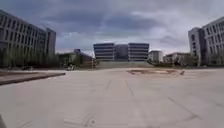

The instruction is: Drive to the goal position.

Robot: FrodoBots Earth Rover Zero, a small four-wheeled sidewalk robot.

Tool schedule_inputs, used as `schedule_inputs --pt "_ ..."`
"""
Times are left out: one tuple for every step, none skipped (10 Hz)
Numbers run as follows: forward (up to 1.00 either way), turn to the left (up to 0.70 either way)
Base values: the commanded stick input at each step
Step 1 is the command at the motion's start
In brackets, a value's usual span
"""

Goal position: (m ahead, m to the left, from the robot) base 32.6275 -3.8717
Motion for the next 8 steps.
schedule_inputs --pt "0.7 -0.13" --pt "0.7 -0.04" --pt "0.7 0.0" --pt "0.7 -0.01" --pt "0.7 -0.07" --pt "0.7 -0.03" --pt "0.7 -0.12" --pt "0.7 -0.05"
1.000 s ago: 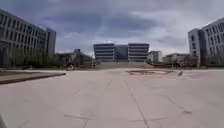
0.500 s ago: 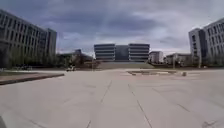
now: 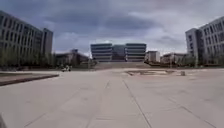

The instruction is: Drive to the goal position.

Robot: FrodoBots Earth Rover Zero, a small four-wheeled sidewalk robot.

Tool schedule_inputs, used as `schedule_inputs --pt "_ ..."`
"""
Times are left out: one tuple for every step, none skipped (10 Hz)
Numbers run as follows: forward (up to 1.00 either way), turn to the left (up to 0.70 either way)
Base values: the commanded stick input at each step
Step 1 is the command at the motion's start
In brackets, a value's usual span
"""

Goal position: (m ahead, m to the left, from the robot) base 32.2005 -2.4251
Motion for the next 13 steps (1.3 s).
schedule_inputs --pt "0.7 0.0" --pt "0.7 0.0" --pt "0.7 0.0" --pt "0.7 0.0" --pt "0.7 0.0" --pt "0.7 0.0" --pt "0.7 0.0" --pt "0.7 0.0" --pt "0.7 0.0" --pt "0.7 0.0" --pt "0.7 0.0" --pt "0.7 0.0" --pt "0.7 0.0"
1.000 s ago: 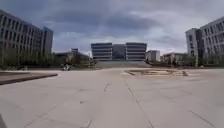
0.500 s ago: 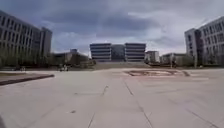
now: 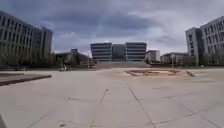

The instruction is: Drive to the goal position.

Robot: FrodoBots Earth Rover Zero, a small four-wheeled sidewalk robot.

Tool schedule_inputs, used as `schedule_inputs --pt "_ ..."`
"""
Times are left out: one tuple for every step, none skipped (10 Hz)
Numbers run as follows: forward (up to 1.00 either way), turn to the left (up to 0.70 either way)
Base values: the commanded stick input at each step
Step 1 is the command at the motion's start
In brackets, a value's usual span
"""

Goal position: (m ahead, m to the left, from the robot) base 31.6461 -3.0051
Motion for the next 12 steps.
schedule_inputs --pt "0.7 0.0" --pt "0.7 0.0" --pt "0.7 0.0" --pt "0.7 0.0" --pt "0.7 0.0" --pt "0.7 0.0" --pt "0.7 0.0" --pt "0.7 0.0" --pt "0.7 -0.15" --pt "0.7 0.0" --pt "0.7 0.0" --pt "0.7 0.0"
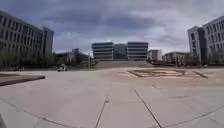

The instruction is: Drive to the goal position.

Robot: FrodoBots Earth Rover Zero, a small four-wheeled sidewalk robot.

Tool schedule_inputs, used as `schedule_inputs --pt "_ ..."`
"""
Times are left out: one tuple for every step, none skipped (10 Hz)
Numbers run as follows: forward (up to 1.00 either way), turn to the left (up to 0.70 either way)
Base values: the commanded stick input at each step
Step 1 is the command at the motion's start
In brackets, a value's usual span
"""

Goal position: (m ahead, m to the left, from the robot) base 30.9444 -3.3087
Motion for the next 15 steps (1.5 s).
schedule_inputs --pt "0.7 0.0" --pt "0.7 0.0" --pt "0.7 -0.02" --pt "0.7 -0.03" --pt "0.7 -0.01" --pt "0.7 0.0" --pt "0.7 0.0" --pt "0.7 -0.02" --pt "0.7 -0.02" --pt "0.7 -0.01" --pt "0.7 0.0" --pt "0.7 -0.04" --pt "0.7 -0.05" --pt "0.7 -0.04" --pt "0.7 -0.01"
